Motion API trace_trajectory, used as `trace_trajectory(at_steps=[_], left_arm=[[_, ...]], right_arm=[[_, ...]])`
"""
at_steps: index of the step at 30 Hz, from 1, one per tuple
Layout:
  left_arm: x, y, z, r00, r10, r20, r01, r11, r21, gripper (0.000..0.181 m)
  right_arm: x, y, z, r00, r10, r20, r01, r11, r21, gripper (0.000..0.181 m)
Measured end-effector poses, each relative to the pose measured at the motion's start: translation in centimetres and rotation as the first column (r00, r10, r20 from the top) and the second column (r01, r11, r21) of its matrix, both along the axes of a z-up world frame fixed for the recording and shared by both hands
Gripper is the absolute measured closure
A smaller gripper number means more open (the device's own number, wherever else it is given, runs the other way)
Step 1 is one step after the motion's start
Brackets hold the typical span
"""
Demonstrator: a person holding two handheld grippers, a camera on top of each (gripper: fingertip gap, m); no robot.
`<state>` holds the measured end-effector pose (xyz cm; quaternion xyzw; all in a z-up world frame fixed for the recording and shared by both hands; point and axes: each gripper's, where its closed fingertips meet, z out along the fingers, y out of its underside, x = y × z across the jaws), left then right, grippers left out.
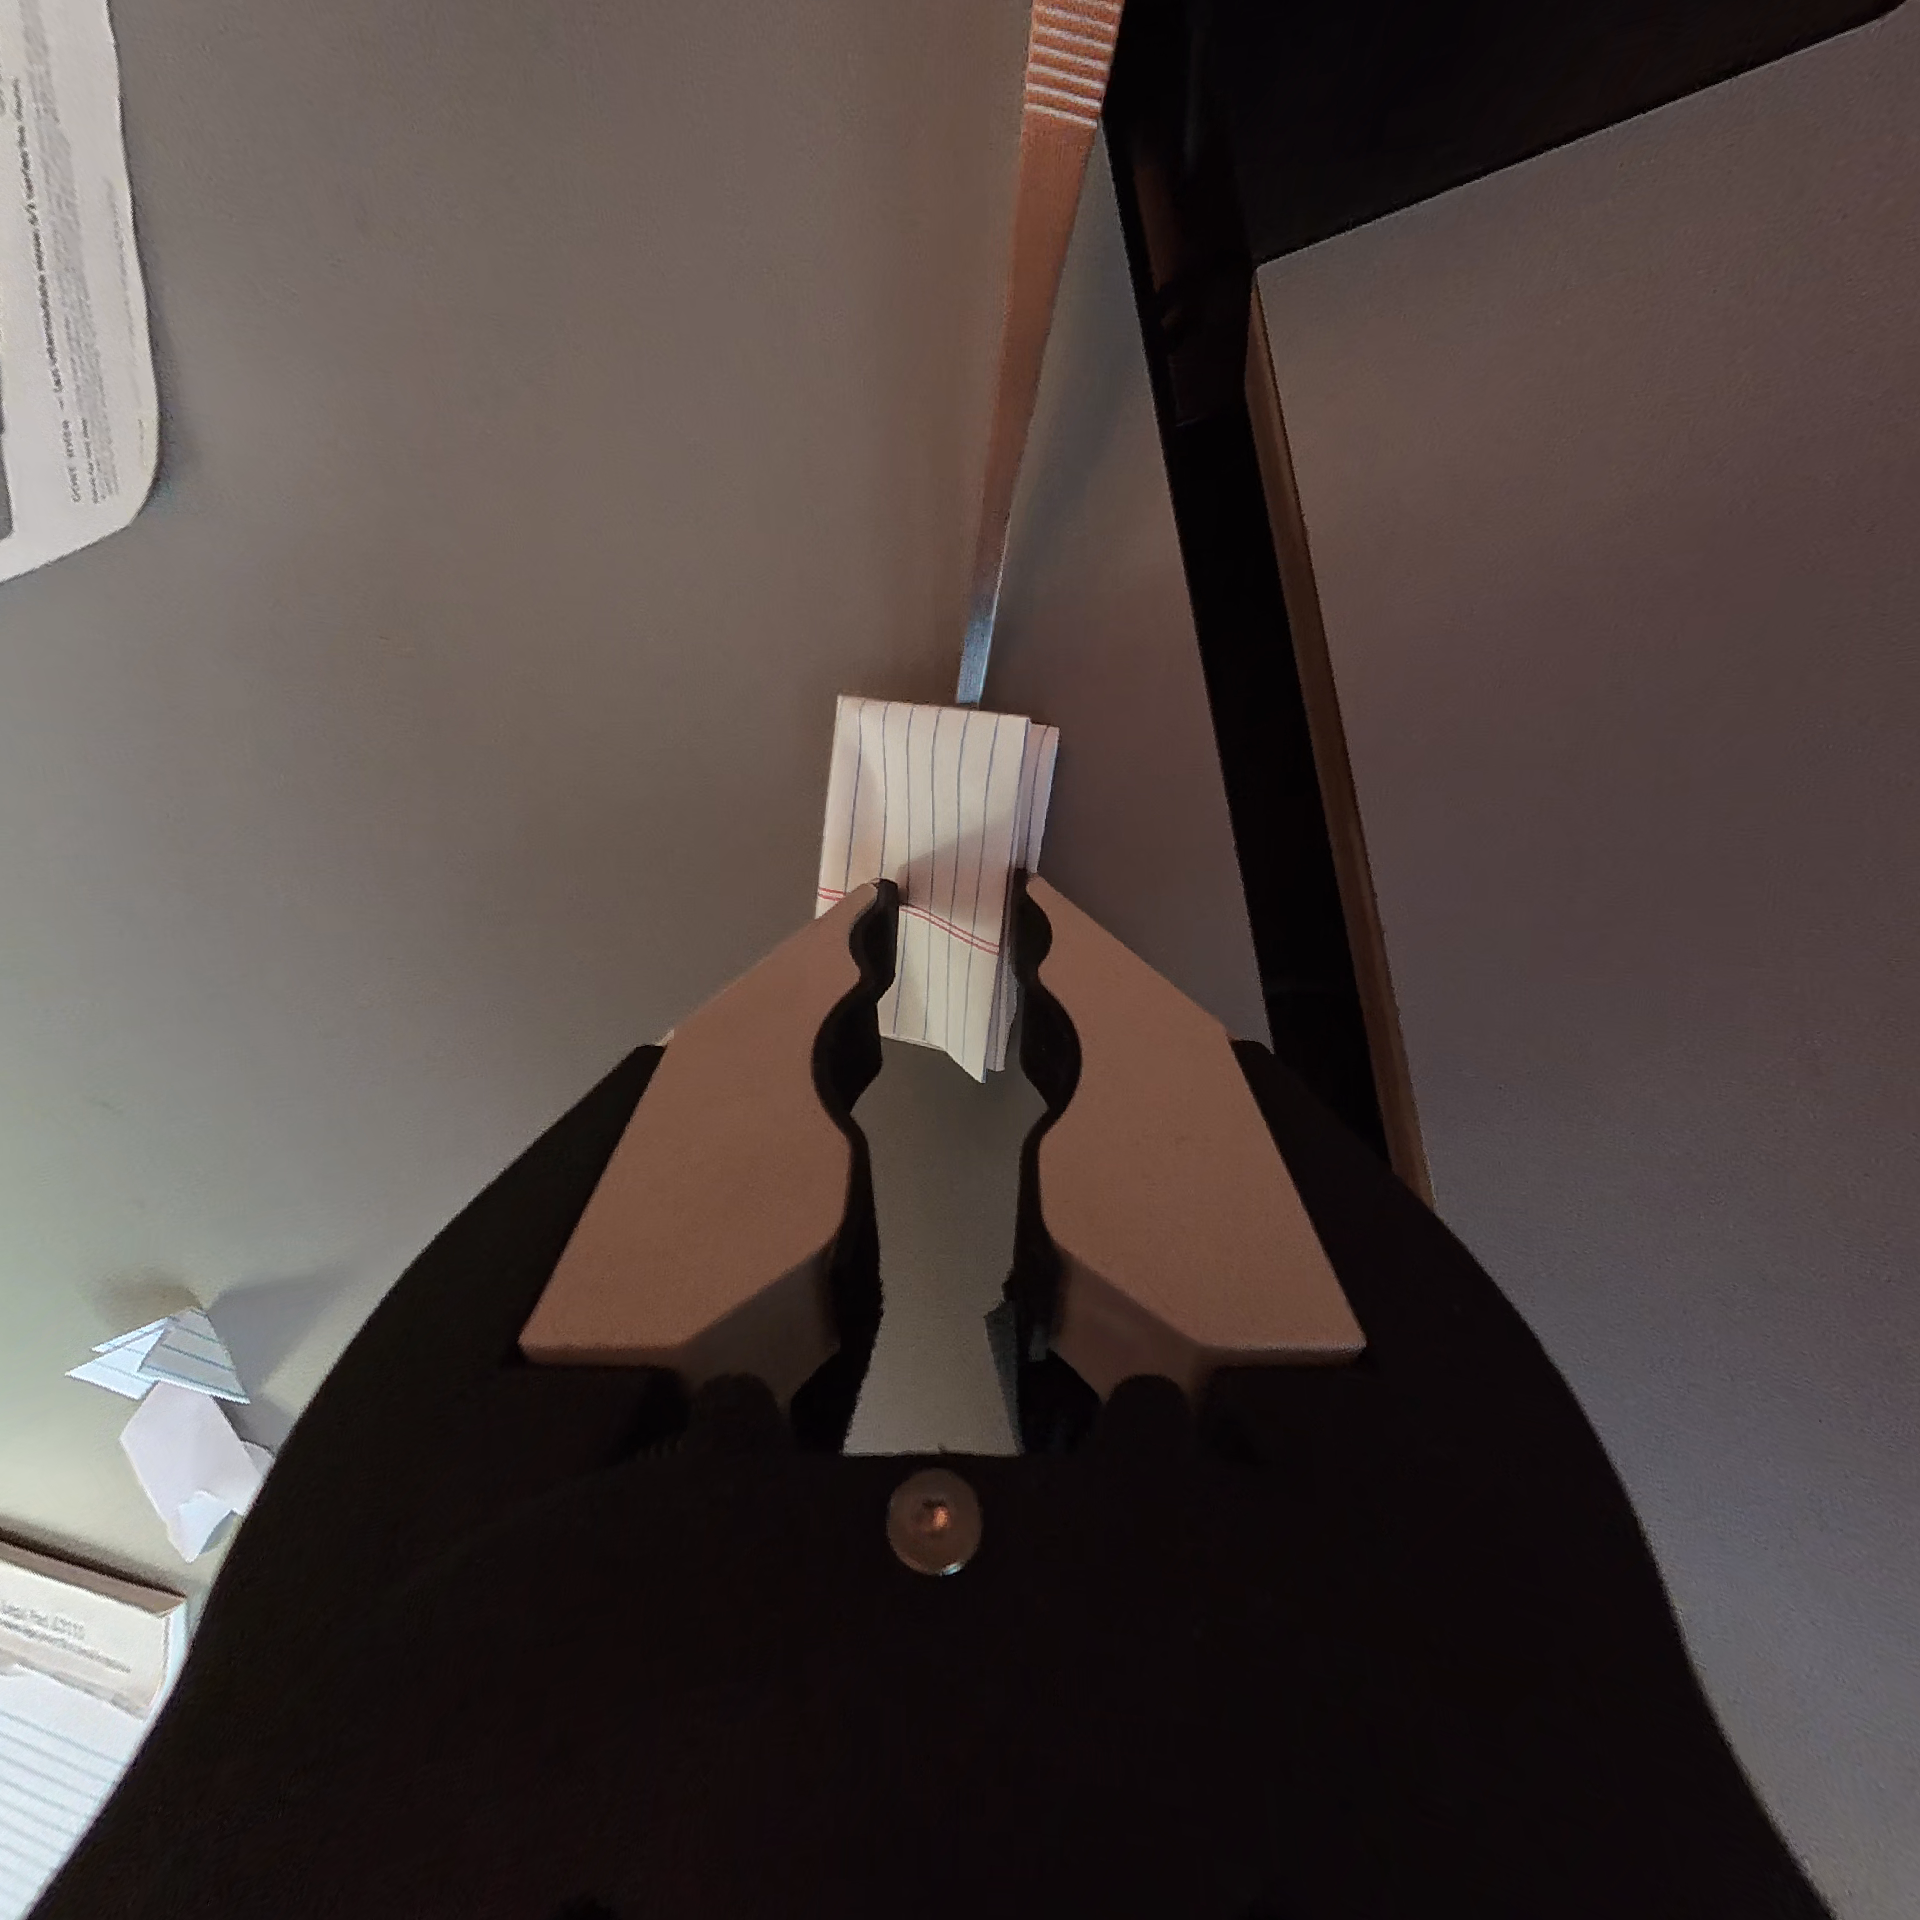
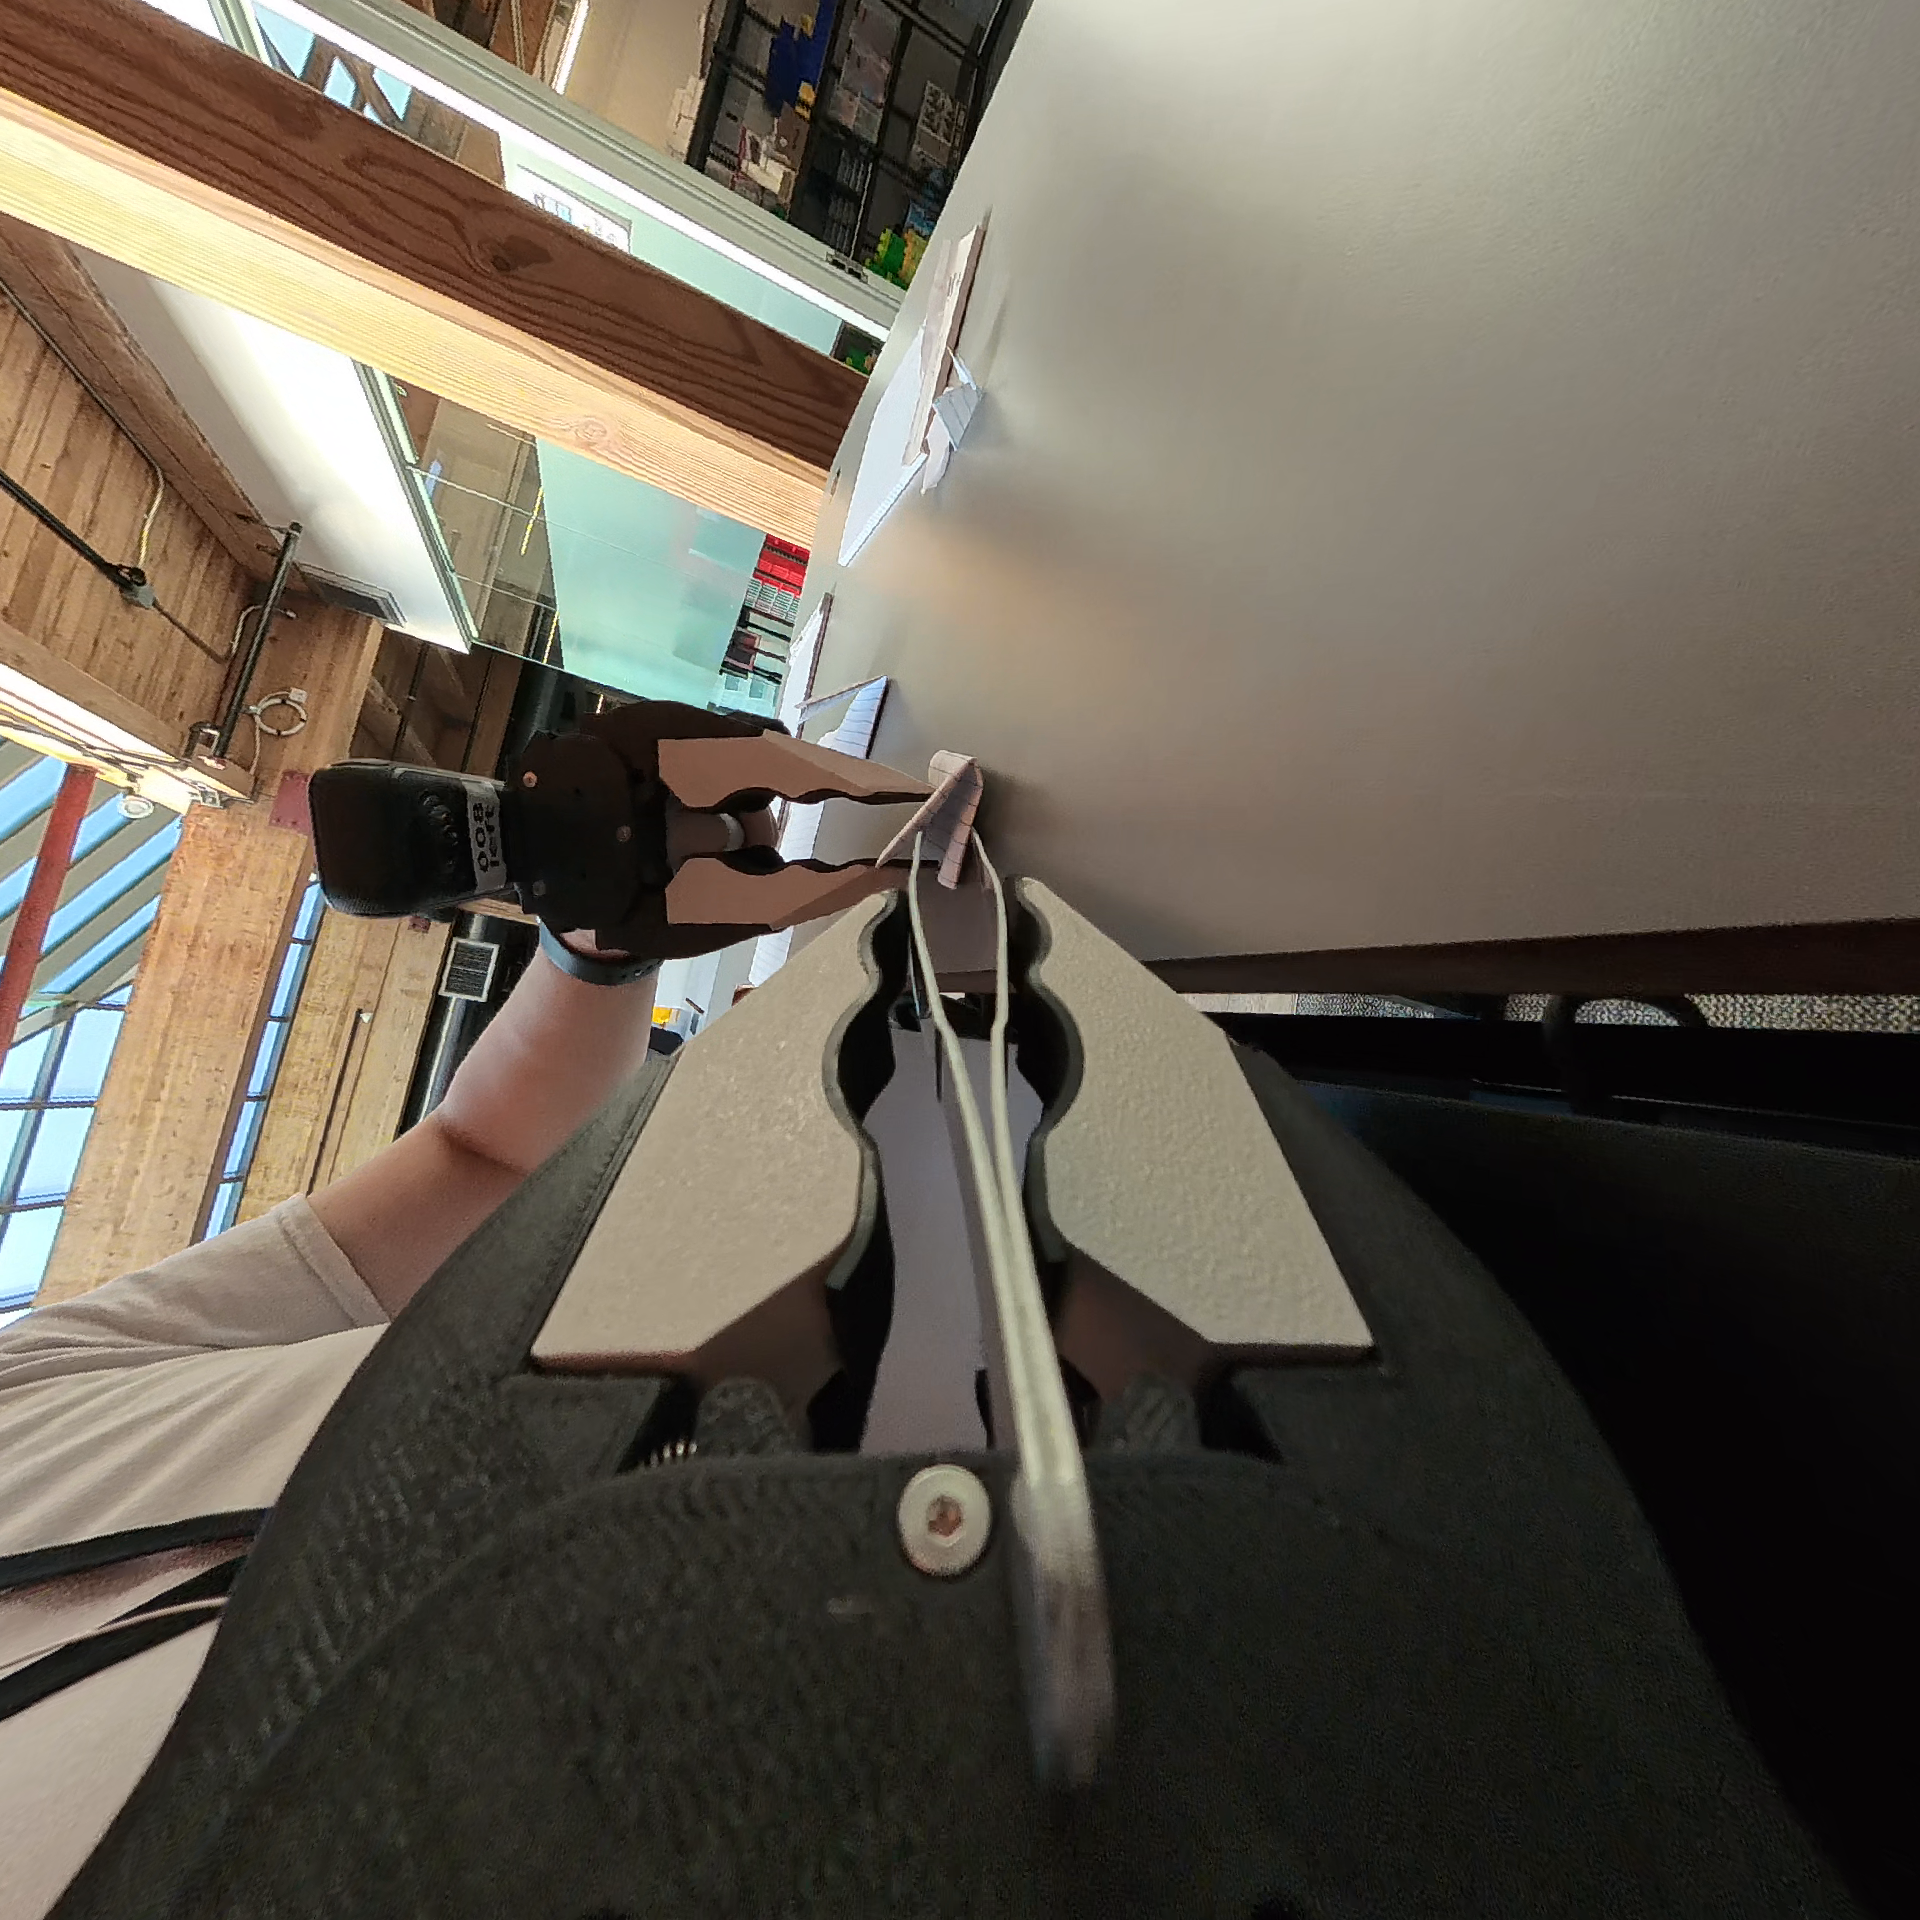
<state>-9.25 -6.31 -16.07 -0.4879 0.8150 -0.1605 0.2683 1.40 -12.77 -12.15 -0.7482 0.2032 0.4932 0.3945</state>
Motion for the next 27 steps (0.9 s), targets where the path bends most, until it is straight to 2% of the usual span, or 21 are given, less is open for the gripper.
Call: trace_trajectory(at_steps=[4, 7, 9, 11, 13, 16, 18, 21, 27], left_arm=[[0.0, 0.0, -0.1, 0.998, -0.019, -0.057, 0.017, 0.999, -0.039, 0.161], [0.0, 0.1, -0.2, 0.992, -0.039, -0.120, 0.031, 0.997, -0.070, 0.161], [0.1, 0.1, -0.3, 0.985, -0.056, -0.165, 0.042, 0.995, -0.087, 0.160], [0.1, 0.2, -0.3, 0.976, -0.076, -0.204, 0.058, 0.994, -0.092, 0.160], [0.1, 0.3, -0.3, 0.968, -0.091, -0.233, 0.074, 0.994, -0.080, 0.160], [0.1, 0.3, -0.3, 0.961, -0.105, -0.254, 0.092, 0.994, -0.060, 0.160], [0.1, 0.3, -0.4, 0.960, -0.110, -0.259, 0.099, 0.994, -0.056, 0.160], [0.1, 0.3, -0.4, 0.958, -0.113, -0.265, 0.099, 0.993, -0.064, 0.160], [0.1, 0.4, -0.4, 0.954, -0.115, -0.277, 0.102, 0.993, -0.062, 0.160]], right_arm=[[1.4, -0.5, 0.5, 0.999, -0.038, 0.017, 0.037, 0.999, 0.011, 0.164], [2.1, -0.7, 2.0, 0.995, -0.052, 0.082, 0.045, 0.996, 0.082, 0.166], [1.9, -0.6, 3.6, 0.989, -0.019, 0.148, -0.007, 0.984, 0.176, 0.166], [0.7, -0.9, 5.7, 0.969, 0.043, 0.242, -0.117, 0.947, 0.300, 0.167], [-0.1, -1.0, 6.5, 0.916, 0.056, 0.398, -0.212, 0.909, 0.359, 0.167], [-1.8, -1.3, 5.8, 0.805, 0.105, 0.584, -0.364, 0.865, 0.346, 0.166], [-2.8, -1.7, 6.0, 0.770, 0.113, 0.629, -0.433, 0.815, 0.385, 0.165], [-2.7, -1.9, 6.8, 0.678, -0.015, 0.734, -0.470, 0.760, 0.450, 0.166], [-4.0, -2.7, 5.9, 0.448, -0.042, 0.893, -0.632, 0.691, 0.350, 0.165]])
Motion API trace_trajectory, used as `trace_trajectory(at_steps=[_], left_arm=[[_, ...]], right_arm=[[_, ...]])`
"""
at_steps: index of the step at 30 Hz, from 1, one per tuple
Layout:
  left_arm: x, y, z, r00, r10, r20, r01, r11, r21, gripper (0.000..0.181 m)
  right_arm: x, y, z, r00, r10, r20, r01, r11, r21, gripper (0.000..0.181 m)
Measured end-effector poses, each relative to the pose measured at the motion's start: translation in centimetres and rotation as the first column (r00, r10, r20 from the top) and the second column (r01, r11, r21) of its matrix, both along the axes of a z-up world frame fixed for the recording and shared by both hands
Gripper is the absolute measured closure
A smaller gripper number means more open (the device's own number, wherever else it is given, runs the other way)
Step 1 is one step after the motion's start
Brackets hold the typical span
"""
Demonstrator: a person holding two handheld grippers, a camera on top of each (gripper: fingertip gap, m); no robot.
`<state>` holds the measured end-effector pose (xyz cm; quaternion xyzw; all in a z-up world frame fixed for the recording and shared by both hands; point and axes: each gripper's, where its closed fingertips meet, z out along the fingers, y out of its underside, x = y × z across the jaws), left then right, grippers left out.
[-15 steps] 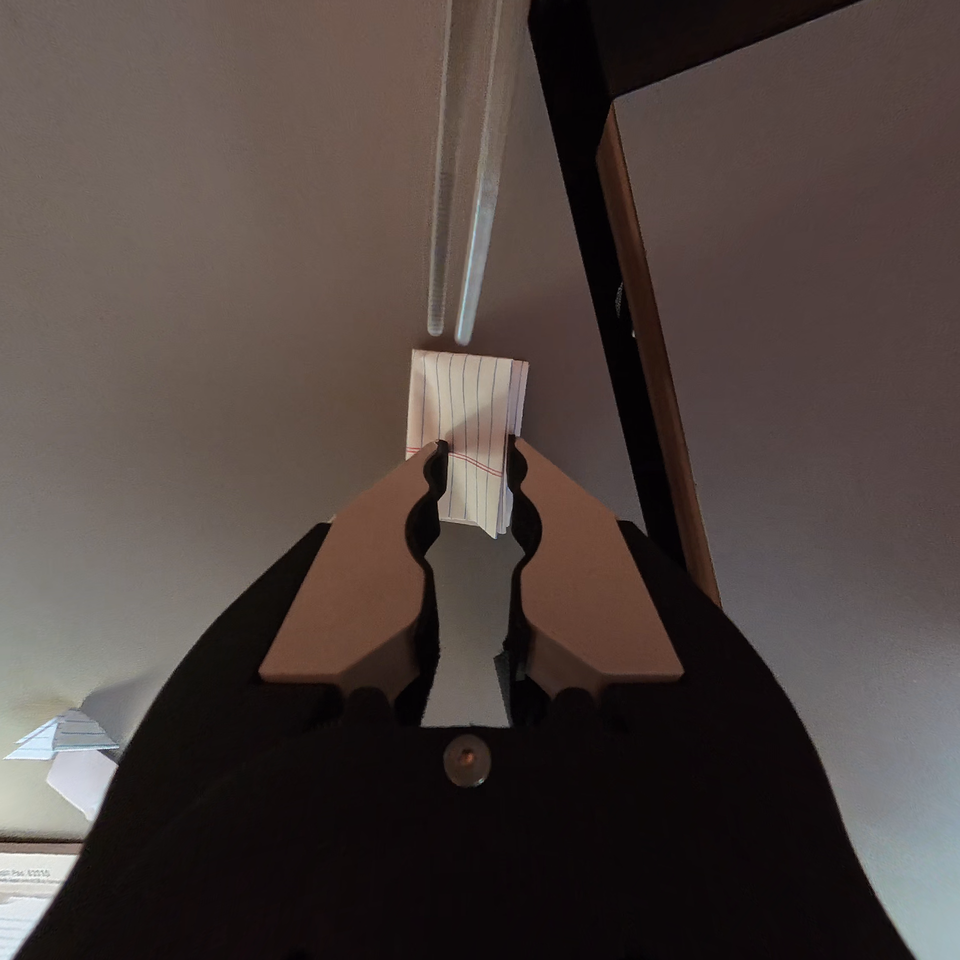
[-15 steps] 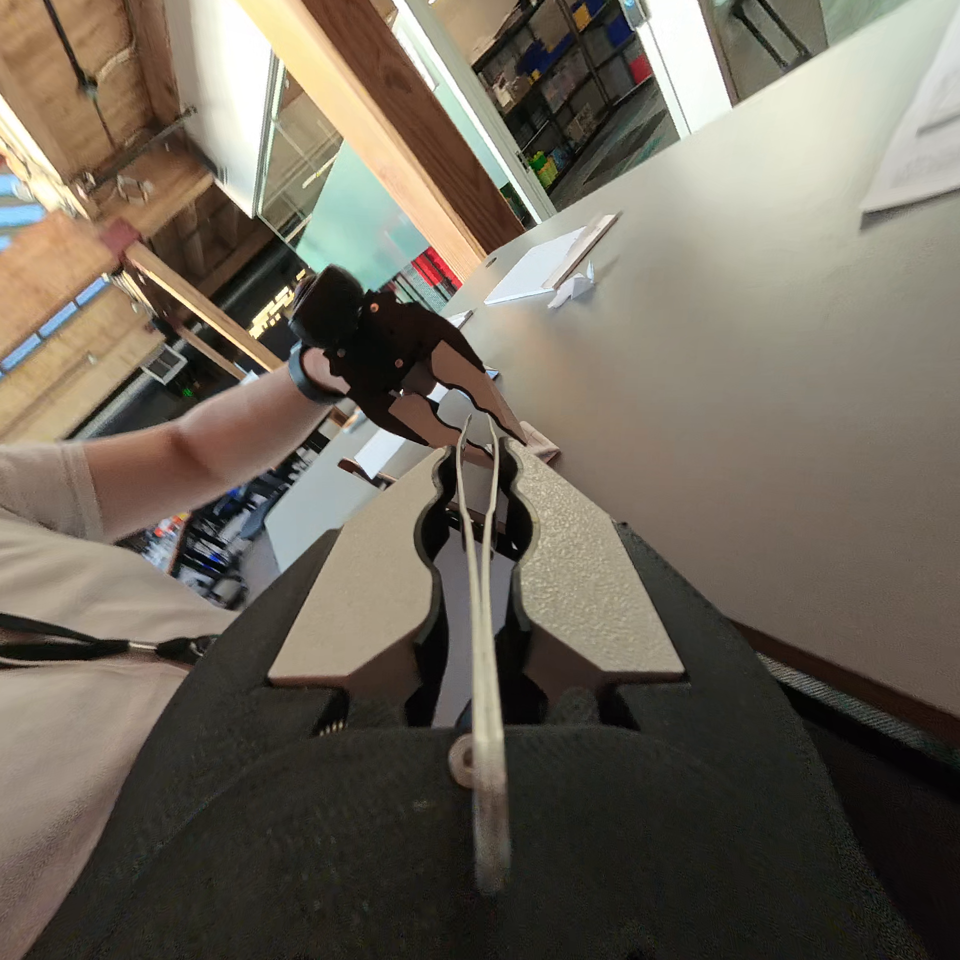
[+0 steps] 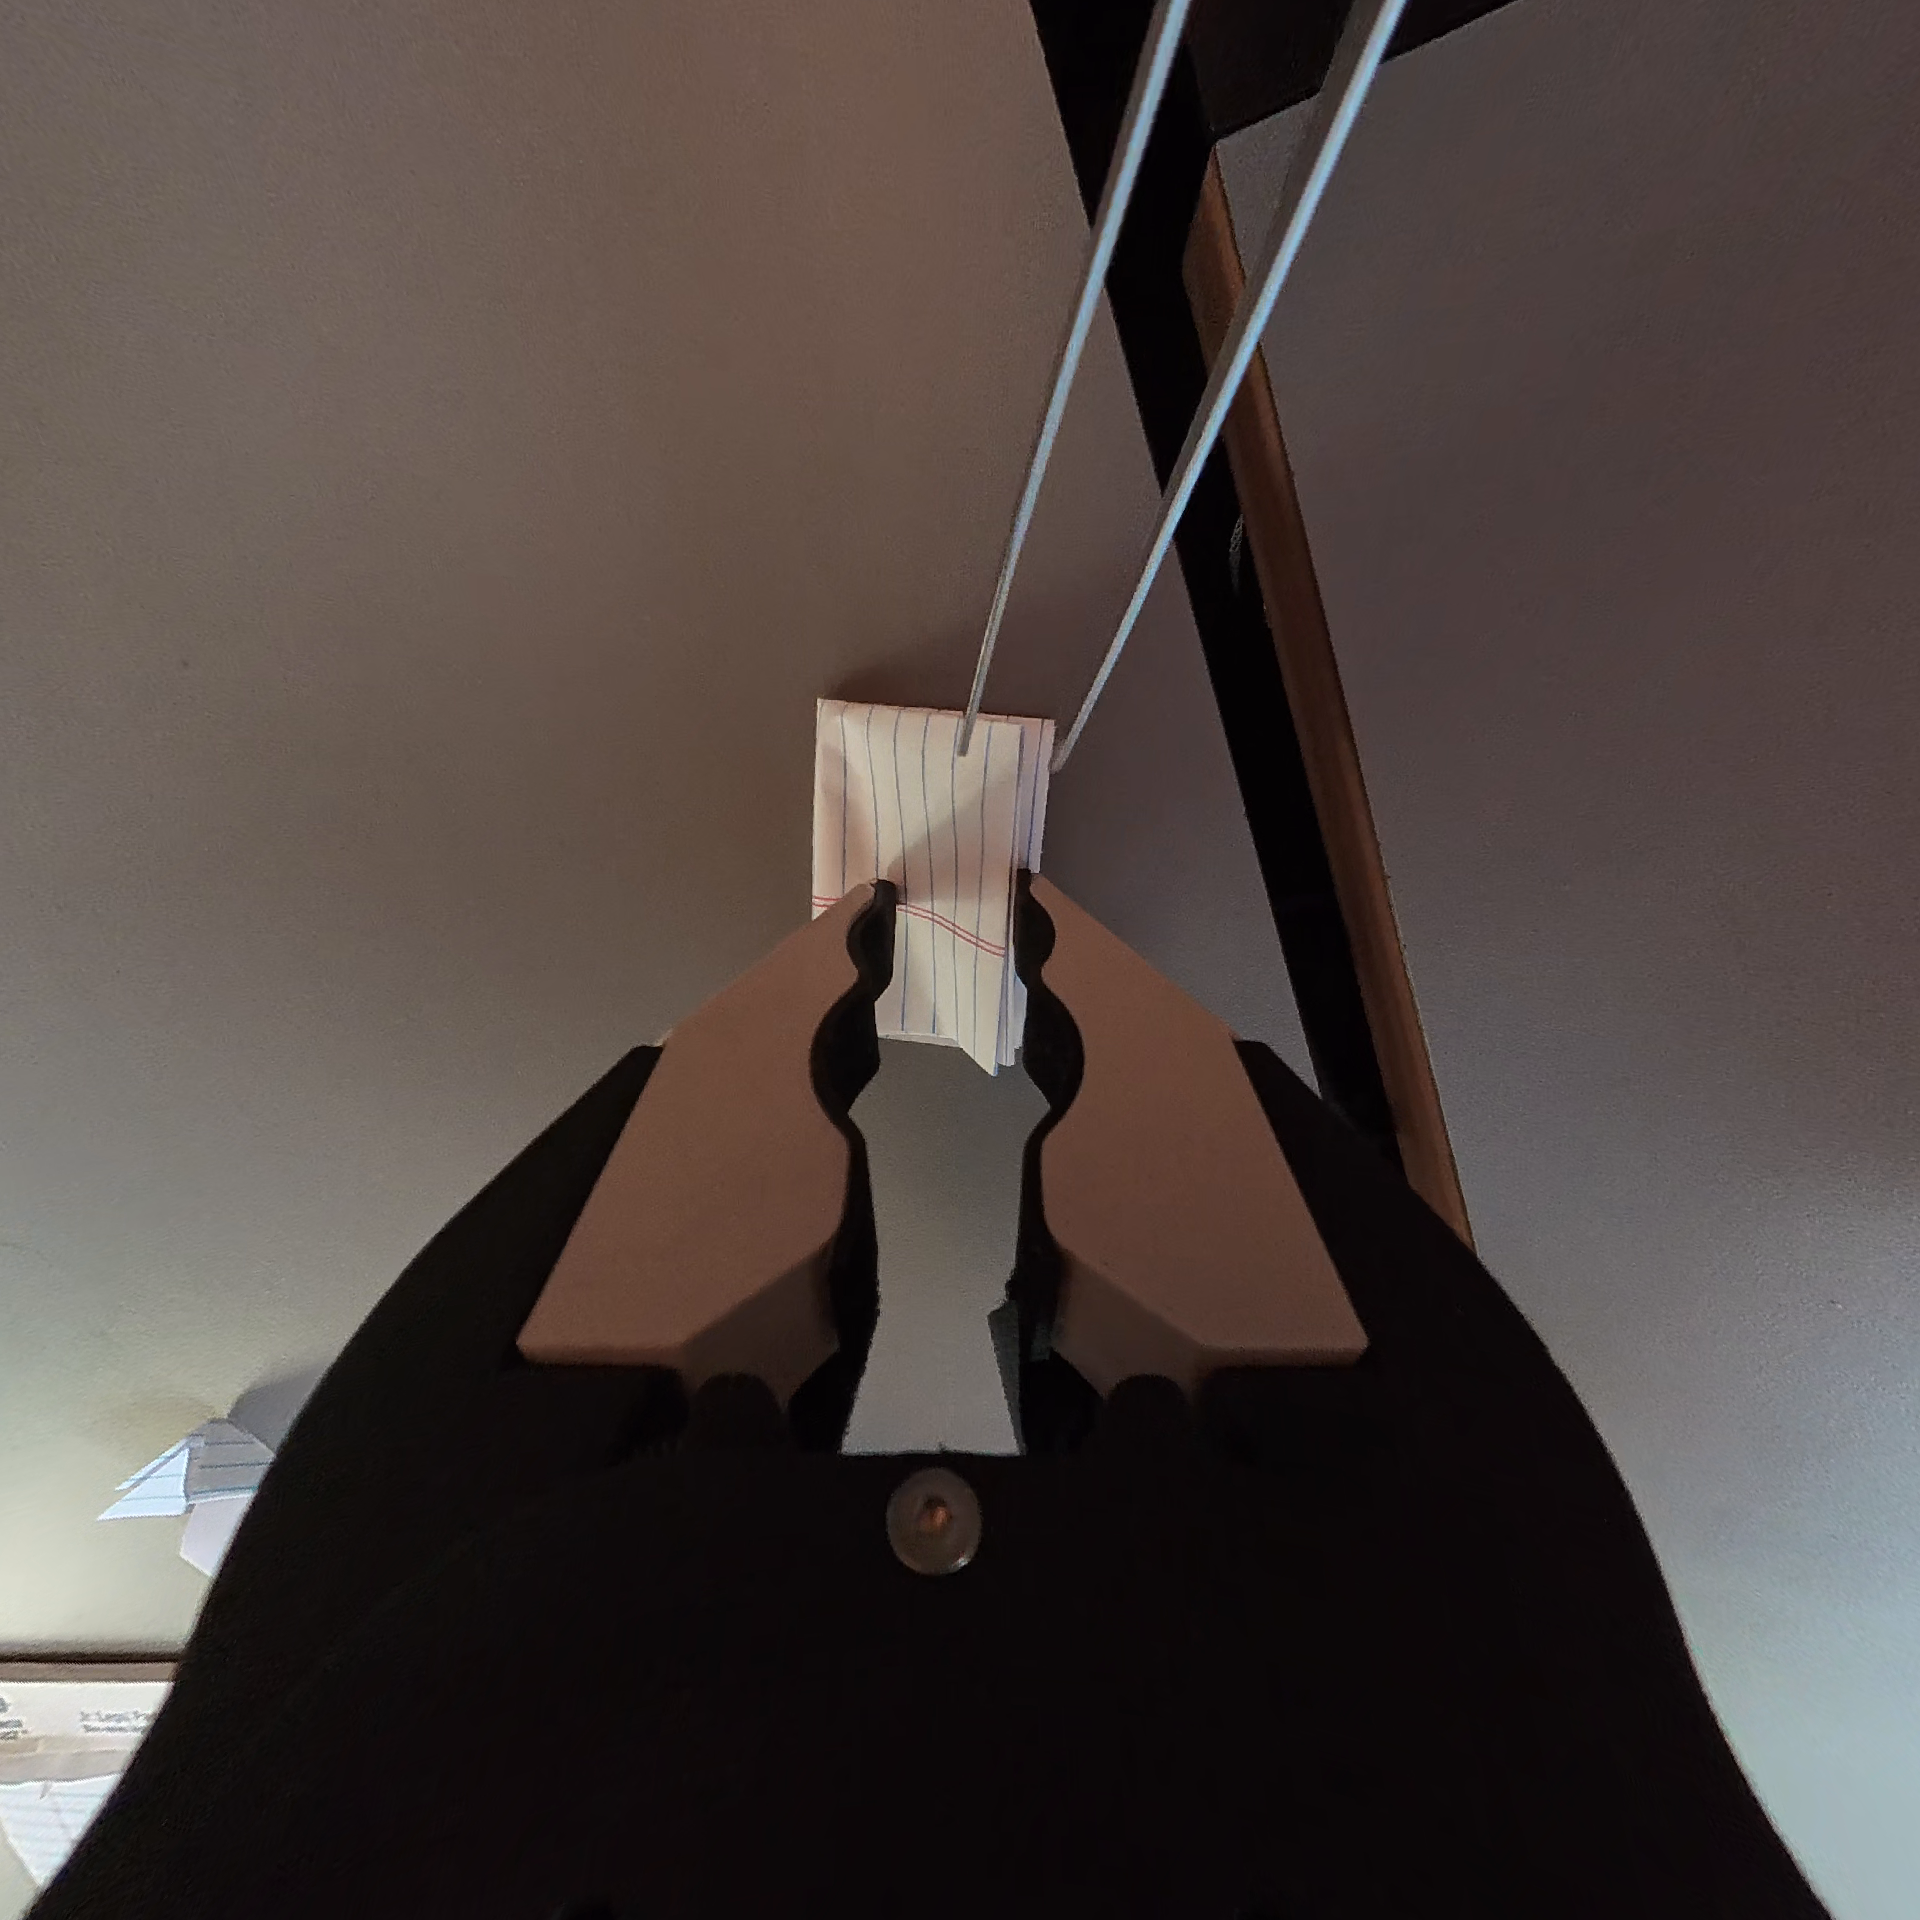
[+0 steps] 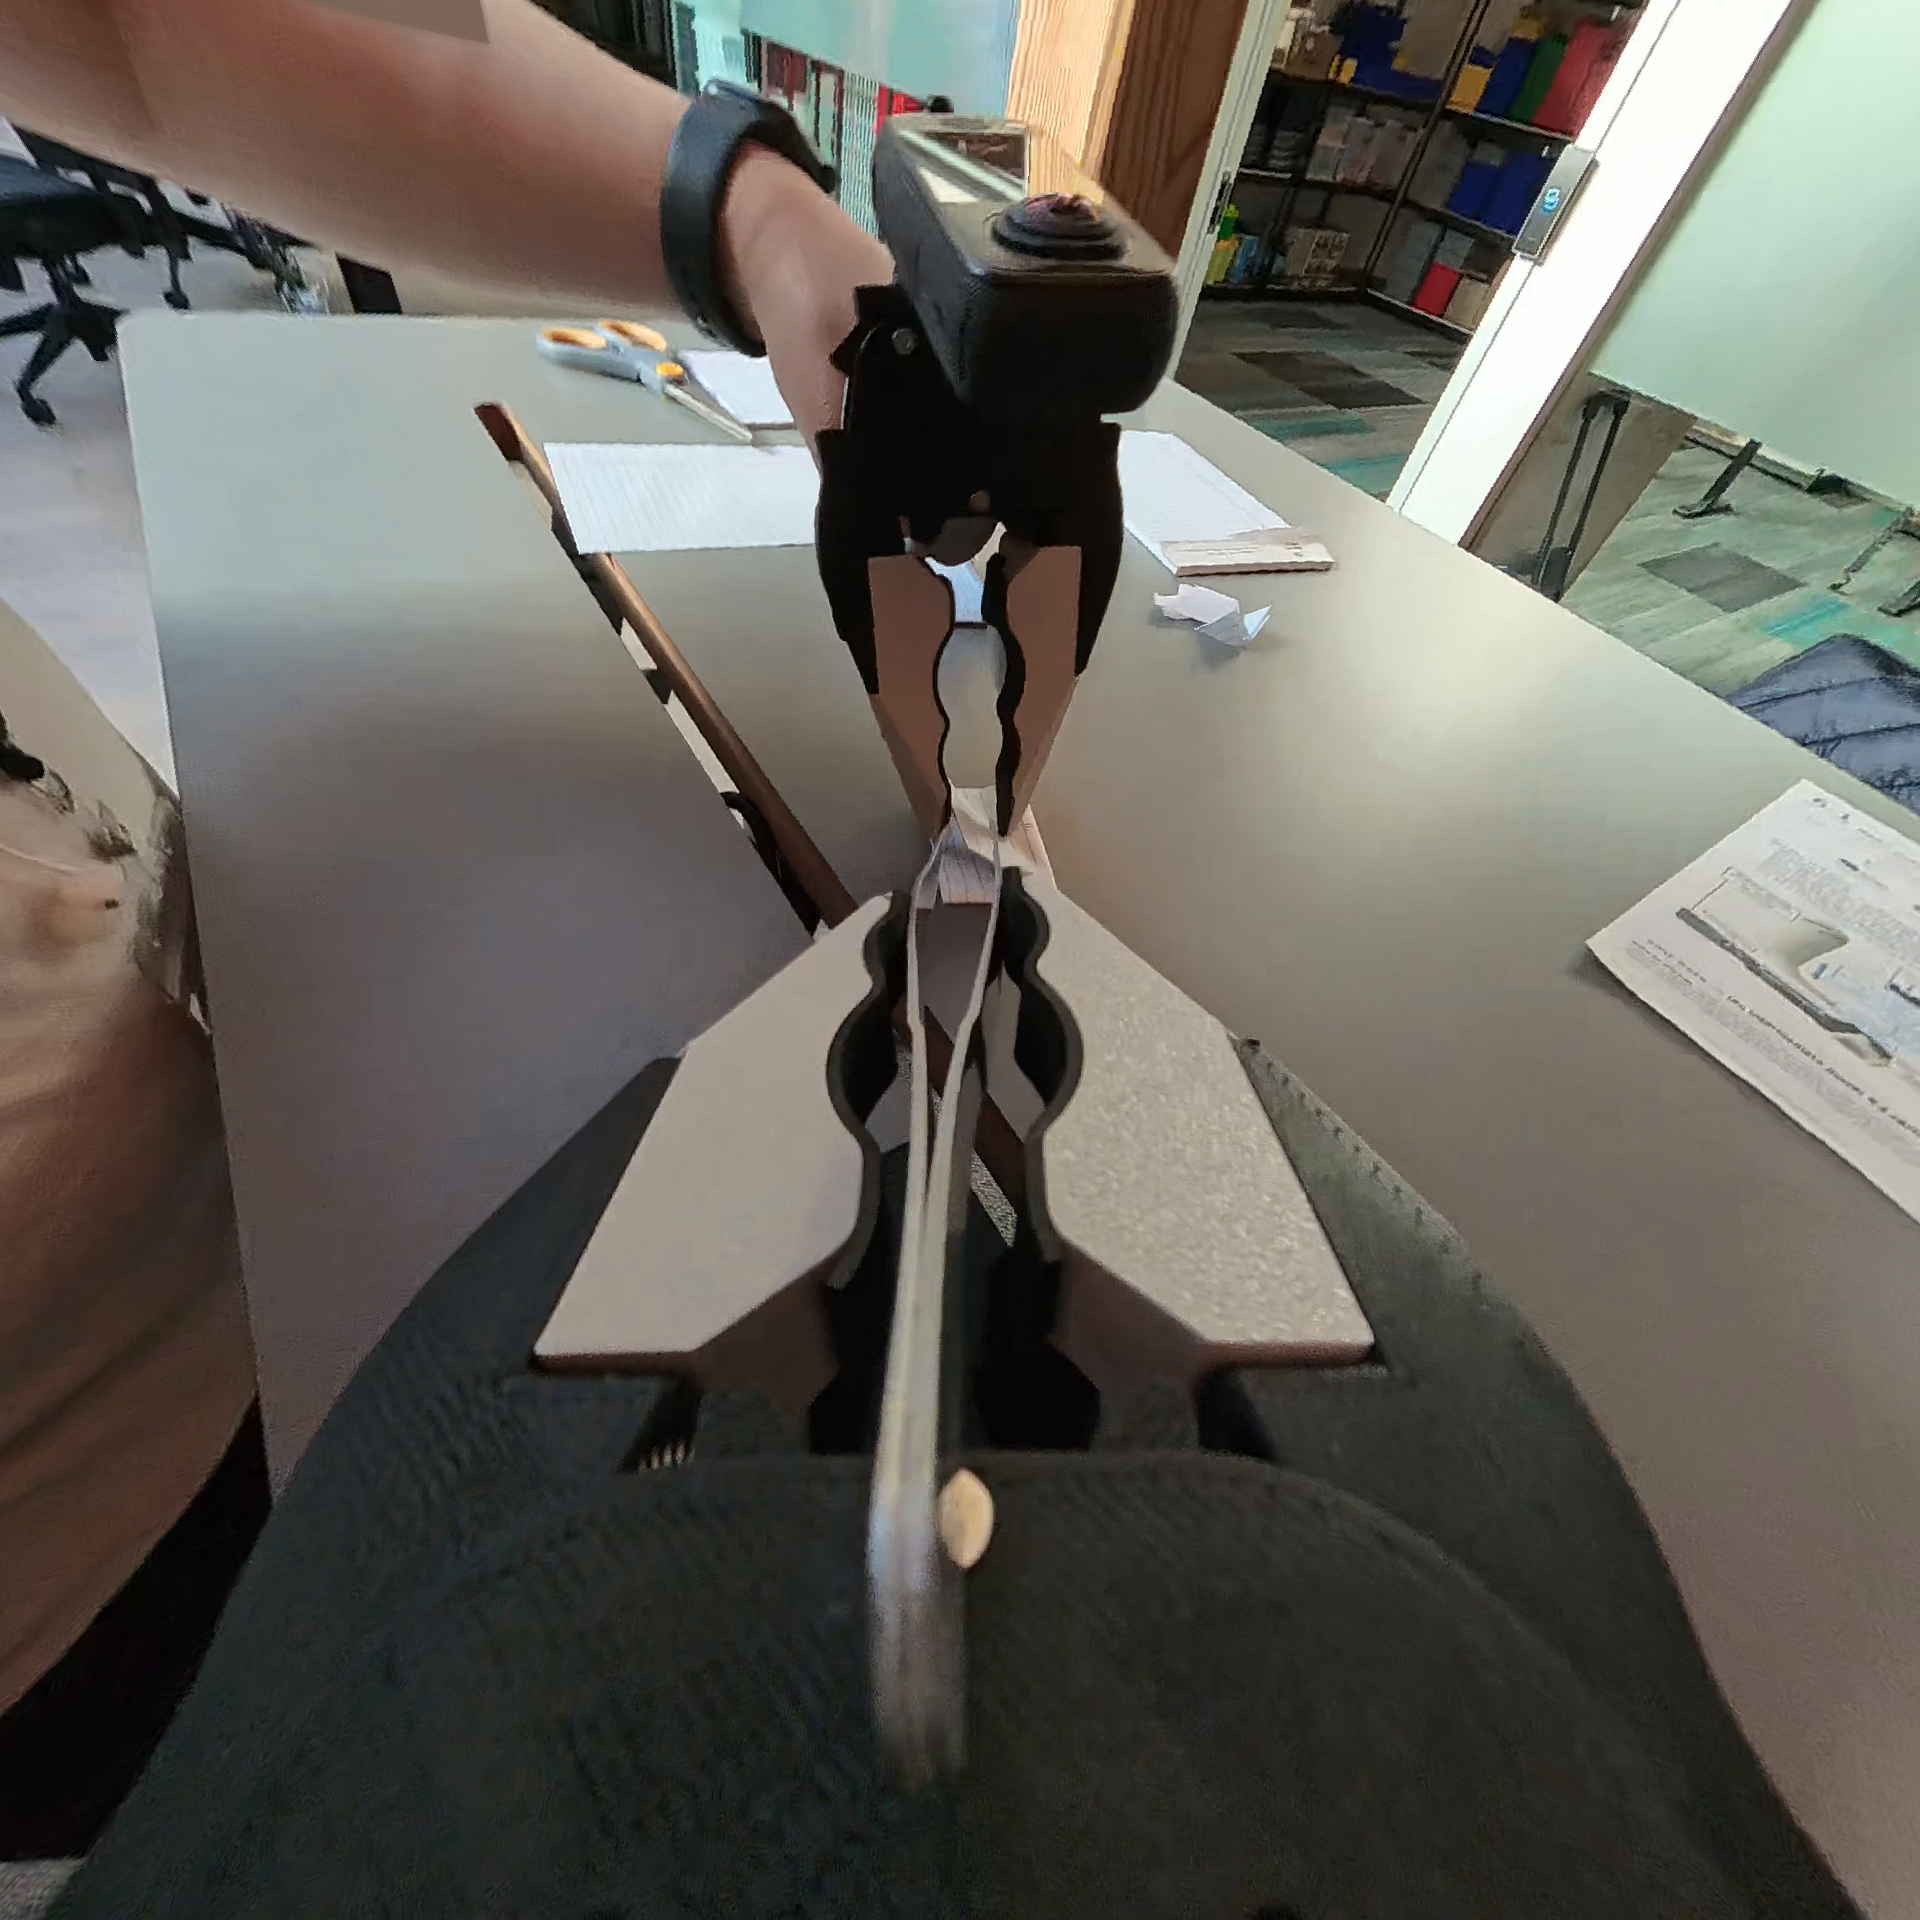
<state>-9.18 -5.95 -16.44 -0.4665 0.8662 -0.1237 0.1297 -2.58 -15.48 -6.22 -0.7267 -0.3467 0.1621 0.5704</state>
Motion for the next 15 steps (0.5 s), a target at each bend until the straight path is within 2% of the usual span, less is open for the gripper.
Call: trace_trajectory(at_steps=[7, 12, 15], left_arm=[[0.0, 0.0, 0.0, 1.000, 0.001, 0.002, -0.001, 1.000, -0.003, 0.160], [0.0, 0.0, 0.0, 1.000, 0.008, 0.005, -0.008, 1.000, -0.012, 0.160], [-0.4, -0.4, 0.6, 0.999, 0.034, 0.000, -0.034, 0.995, -0.092, 0.153]], right_arm=[[-1.6, 0.3, -0.5, 0.983, 0.036, 0.182, -0.044, 0.998, 0.041, 0.165], [-2.6, 0.5, -0.9, 0.937, 0.024, 0.349, -0.061, 0.993, 0.096, 0.169], [-3.0, 0.3, -1.1, 0.924, 0.038, 0.381, -0.080, 0.992, 0.094, 0.170]])
